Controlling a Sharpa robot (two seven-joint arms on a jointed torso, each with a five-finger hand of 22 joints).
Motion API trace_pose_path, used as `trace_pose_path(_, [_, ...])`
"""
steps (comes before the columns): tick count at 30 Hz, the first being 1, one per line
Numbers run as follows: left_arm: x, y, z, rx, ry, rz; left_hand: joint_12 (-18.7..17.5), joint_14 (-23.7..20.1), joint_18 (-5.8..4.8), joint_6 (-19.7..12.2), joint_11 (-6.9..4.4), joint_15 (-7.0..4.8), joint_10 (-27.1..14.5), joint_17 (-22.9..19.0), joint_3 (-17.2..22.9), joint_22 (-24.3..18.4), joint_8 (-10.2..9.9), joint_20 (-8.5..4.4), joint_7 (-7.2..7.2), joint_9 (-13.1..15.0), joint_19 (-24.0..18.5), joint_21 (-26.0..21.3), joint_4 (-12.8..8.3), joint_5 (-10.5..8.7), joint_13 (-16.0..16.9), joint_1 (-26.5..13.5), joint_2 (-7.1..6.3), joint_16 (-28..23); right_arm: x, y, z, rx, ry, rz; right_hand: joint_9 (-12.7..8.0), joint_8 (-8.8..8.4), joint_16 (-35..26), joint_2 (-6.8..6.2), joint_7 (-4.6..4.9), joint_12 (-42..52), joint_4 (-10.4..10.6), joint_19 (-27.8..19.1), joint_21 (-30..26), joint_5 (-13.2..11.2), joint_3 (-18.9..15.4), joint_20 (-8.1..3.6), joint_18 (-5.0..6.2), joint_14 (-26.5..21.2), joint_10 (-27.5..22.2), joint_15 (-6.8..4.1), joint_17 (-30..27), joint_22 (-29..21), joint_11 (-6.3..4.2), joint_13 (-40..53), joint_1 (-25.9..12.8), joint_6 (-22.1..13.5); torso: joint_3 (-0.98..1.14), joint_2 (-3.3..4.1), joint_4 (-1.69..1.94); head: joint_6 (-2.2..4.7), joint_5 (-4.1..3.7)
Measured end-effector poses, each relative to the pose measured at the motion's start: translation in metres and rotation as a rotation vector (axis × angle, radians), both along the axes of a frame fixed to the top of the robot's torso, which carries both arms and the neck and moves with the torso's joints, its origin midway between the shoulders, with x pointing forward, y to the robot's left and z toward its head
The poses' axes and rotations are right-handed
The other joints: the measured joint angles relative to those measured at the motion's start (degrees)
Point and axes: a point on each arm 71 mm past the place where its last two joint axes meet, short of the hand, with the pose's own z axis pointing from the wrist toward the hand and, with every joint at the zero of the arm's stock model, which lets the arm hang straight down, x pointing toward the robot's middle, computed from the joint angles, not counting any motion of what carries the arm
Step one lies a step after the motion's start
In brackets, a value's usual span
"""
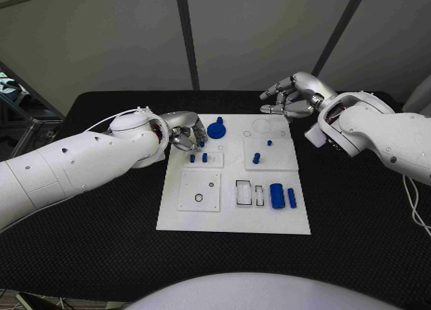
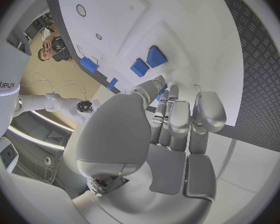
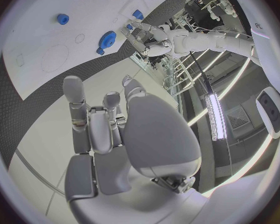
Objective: Assemble the parts on the task board
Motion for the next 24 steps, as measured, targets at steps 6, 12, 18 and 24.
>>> trace_pose_path(6, [0.0, 0.004, 0.0, 0.006, 0.002, 0.012, -1.8, -1.6, -0.01, -1.4, 0.8, 0.43, -2.4, -5.1, -0.4, -2.2, -1.0, 0.34, 0.19, -0.8, -1.5, -3.5, 0.4, 0.0, -0.9, 0.0, 0.01, -2.7, 0.0, -0.002, 0.0, -0.004, 0.0, -0.003, 0.0, 0.0, 1.6, 0.38, -0.01, -7.4, 0.1, 1.4, 1.5, 0.0, 0.4, -0.07, 0.0, 0.0, -5.0, 0.0, 1.6, 2.7, -0.21, -8.0, 0.4, 0.0, -0.03, -0.07, 0.01, 0.08, -0.01])
trace_pose_path(12, [0.0, 0.01, 0.0, 0.01, 0.001, 0.024, -2.1, -1.6, -0.01, -1.6, 1.02, 0.44, -3.2, -5.5, -0.5, -2.3, -1.3, 0.34, -0.01, -0.9, -1.5, -3.5, 0.2, 0.0, -1.1, 0.0, 0.01, -2.7, 0.0, -0.005, -0.001, -0.024, -0.004, -0.007, 0.0, 0.52, 0.5, 0.21, -0.32, -17.3, 0.9, 1.8, 1.3, -0.2, 1.7, -0.1, 0.0, 0.0, -6.6, 0.0, 0.8, 2.4, -0.22, -16.3, 1.0, 0.9, -0.06, -0.09, 0.01, 0.31, 0.03])
trace_pose_path(18, [0.0, 0.022, 0.001, 0.013, -0.007, 0.045, -2.1, -1.6, -0.01, -1.5, 1.02, 0.44, -3.2, -5.8, -0.5, -2.4, -1.3, 0.34, 0.15, -0.9, -1.5, -3.7, 0.2, 0.0, -1.1, 0.0, 0.01, -3.0, -0.001, -0.01, -0.002, -0.097, -0.01, -0.01, 0.0, 0.81, 0.5, -0.69, -0.01, -31.3, 0.2, 2.4, 2.9, -1.6, 5.2, 0.26, 0.0, 0.0, -5.6, 0.0, 1.0, 4.8, 0.3, -27.8, 3.9, 3.6, -0.1, -0.12, 0.02, 0.66, -0.13])
trace_pose_path(24, [0.0, 0.045, 0.006, -0.033, -0.023, 0.097, -1.0, -4.3, 0.0, 3.2, 0.8, 0.42, -0.9, -13.0, -0.8, -5.8, 1.3, 0.52, 0.65, -0.3, -4.0, -9.2, 0.4, 0.0, -0.7, 0.0, 0.04, -7.4, -0.009, -0.004, -0.004, -0.257, -0.055, 0.012, -0.1, 0.99, 0.5, -1.27, -0.49, -40.6, -0.6, 3.3, 4.9, -4.4, 8.3, 0.01, 0.0, 0.0, -2.9, 0.0, 1.3, 7.7, 0.28, -35.0, 5.2, 5.5, -0.09, -0.13, 0.02, 1.97, -1.55])
